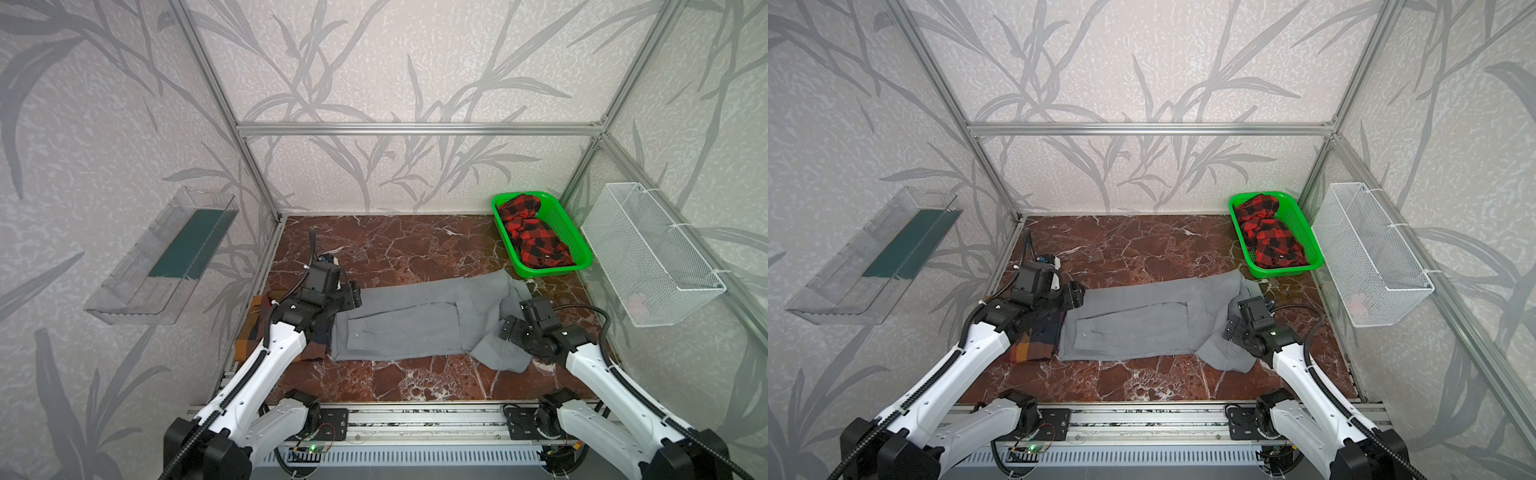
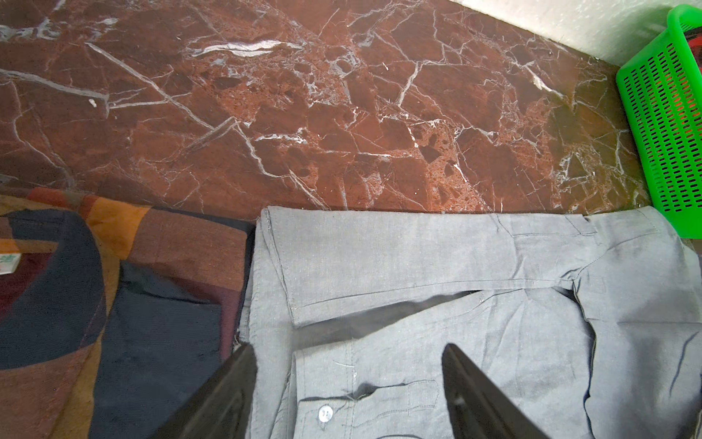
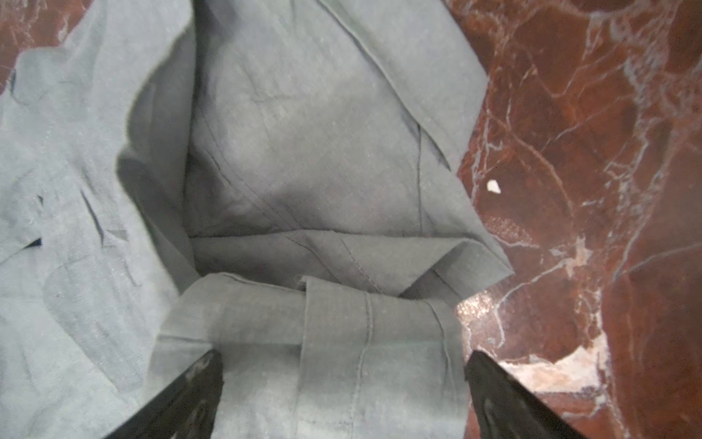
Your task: Fold and stack the long sleeve shirts
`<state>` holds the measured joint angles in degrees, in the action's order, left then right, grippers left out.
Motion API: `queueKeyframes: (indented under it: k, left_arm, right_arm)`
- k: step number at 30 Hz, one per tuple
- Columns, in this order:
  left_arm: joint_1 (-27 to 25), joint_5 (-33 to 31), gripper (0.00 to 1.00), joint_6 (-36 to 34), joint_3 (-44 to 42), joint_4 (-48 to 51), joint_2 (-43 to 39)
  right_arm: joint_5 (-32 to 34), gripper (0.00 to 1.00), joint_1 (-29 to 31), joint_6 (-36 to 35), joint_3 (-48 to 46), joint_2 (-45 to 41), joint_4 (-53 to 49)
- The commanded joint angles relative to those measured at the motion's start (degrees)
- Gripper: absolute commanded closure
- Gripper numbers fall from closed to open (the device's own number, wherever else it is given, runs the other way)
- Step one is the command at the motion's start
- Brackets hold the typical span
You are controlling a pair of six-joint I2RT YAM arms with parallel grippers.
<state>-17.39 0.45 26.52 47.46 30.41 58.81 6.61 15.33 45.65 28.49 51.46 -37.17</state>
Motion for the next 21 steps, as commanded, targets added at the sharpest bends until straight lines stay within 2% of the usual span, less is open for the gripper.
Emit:
queueKeyframes:
  k: [1,8,13,15,19,21]
  left_arm:
    - [0.25,0.78,0.23,-1.1,-0.69,0.79,-0.8]
    - [0.34,1.12,0.23,-1.1,-0.54,0.7,-0.77]
    - [0.42,1.31,0.23,-1.19,-0.56,0.61,-0.52]
    - [0.42,1.44,0.23,-1.15,-0.59,0.68,-0.56]
    - [0.42,1.78,0.23,-1.28,-0.61,0.53,-0.71]
    - [0.51,2.0,0.23,-1.26,-0.57,0.31,-0.8]
  right_arm:
    - [-2.91,0.04,-0.39,1.69,-1.86,-2.58,2.19]
    - [-6.09,0.29,-1.13,2.36,-5.34,-5.14,6.3]
    - [-7.31,0.38,-1.79,1.75,-6.43,-6.61,8.42]
    - [-5.51,0.35,-1.89,1.7,-6.07,-7.55,6.83]
    - [-1.0,0.14,-2.31,0.0,-3.6,-7.12,2.12]
    - [-0.72,0.08,-3.04,-0.46,-2.77,-5.81,1.02]
